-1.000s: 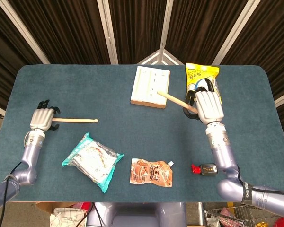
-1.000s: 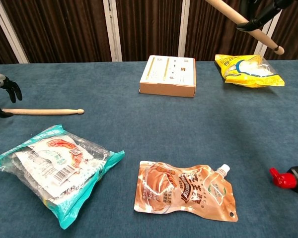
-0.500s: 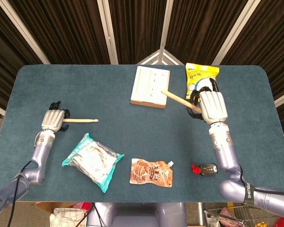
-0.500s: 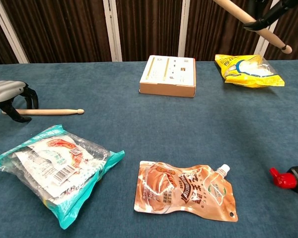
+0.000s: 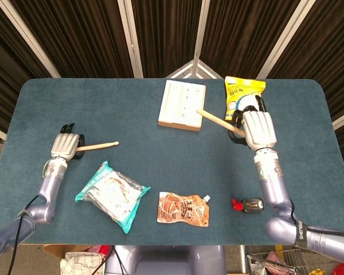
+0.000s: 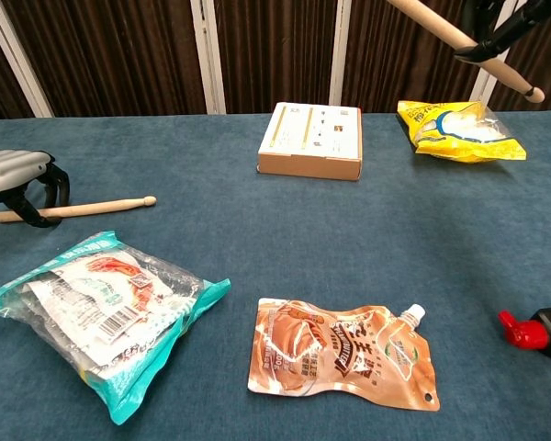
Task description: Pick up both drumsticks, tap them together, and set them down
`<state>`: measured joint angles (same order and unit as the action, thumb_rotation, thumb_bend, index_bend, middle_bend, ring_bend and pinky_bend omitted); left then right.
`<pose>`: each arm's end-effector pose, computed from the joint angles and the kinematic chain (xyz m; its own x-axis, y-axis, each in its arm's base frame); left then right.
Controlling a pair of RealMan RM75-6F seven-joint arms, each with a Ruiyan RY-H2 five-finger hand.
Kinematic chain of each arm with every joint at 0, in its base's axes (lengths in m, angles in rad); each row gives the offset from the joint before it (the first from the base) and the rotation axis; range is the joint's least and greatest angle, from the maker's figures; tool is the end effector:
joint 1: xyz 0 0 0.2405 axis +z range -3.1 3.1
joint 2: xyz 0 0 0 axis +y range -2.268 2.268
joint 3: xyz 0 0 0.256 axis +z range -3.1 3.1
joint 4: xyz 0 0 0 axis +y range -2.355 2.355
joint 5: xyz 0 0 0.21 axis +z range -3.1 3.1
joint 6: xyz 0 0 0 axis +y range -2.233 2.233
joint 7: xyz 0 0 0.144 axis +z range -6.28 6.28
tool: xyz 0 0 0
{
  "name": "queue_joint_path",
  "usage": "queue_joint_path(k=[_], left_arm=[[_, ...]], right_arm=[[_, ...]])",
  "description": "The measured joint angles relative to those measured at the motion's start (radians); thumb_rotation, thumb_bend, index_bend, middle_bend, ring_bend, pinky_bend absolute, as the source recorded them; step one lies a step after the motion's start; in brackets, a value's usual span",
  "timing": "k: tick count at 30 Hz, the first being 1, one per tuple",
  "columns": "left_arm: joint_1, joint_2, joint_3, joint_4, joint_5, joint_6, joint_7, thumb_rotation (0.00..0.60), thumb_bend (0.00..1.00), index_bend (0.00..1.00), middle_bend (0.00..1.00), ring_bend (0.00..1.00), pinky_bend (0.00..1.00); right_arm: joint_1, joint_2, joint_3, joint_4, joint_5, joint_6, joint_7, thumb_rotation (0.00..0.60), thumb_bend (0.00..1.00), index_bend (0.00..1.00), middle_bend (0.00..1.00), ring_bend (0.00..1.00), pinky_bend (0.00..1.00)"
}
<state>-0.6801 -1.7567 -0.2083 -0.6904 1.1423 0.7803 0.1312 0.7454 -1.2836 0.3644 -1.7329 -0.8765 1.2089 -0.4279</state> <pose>-0.3011 0.4038 0.0024 0.5770 0.2544 0.7761 0.8072 -0.0325 -0.5894 -0.1246 -0.3782 0.1173 0.3043 0.0446 0.9515 -0.9400 -0.1474 0.3076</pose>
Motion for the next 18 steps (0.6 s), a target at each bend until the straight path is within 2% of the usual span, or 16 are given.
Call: queue_joint_path(k=[7,18], left_arm=[[0.002,0.007,0.0,-0.016,-0.008,-0.001,0.032,0.6,0.42,0.51,0.53,0.04,0.0],[0.0,0.005,0.0,-0.032,0.0,0.033,0.064,0.6,0.44,0.58,0.55,0.06,0.0]], right_arm=[[0.003,-0.006,-0.003,0.006,0.005,0.007,-0.014,0.6,0.4,0.73,0.62,0.34,0.0],[0.005,-0.015,-0.006,0.017,0.008,0.012,-0.022,0.6,0.41,0.73,0.63,0.34,0.0]])
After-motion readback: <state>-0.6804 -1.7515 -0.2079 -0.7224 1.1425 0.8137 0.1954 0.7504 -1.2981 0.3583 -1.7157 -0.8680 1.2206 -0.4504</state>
